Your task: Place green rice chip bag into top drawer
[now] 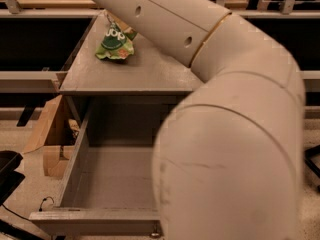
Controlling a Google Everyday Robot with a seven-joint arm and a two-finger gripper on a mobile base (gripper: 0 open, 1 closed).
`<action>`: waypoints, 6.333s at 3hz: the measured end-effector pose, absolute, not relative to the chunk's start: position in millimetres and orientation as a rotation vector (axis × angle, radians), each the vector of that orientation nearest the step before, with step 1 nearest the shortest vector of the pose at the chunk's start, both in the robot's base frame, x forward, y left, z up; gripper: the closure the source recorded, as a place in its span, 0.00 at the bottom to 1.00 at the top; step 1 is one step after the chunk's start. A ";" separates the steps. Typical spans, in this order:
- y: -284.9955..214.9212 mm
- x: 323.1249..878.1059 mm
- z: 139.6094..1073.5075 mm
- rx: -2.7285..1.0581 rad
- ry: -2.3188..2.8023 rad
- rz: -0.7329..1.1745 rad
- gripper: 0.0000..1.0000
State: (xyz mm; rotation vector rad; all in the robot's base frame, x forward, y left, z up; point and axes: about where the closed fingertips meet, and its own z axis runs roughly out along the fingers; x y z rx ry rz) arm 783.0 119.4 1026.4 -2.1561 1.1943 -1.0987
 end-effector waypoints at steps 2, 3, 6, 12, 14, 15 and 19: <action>120.4 862.7 983.2 -2.389 1.012 -1.288 0.00; 129.2 872.1 950.0 -2.494 0.946 -1.272 0.00; 143.7 874.3 900.6 -2.604 0.898 -1.178 0.67; 48.3 733.1 1034.8 -2.502 1.029 -0.981 1.00; 0.2 601.7 1006.3 -2.164 1.269 -0.537 1.00; -21.6 561.7 951.2 -2.085 1.368 -0.366 1.00; -28.0 487.0 722.2 -2.073 1.557 0.130 0.82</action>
Offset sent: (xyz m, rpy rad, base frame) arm 0.1248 0.0099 -0.0641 -0.4434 0.0252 0.1202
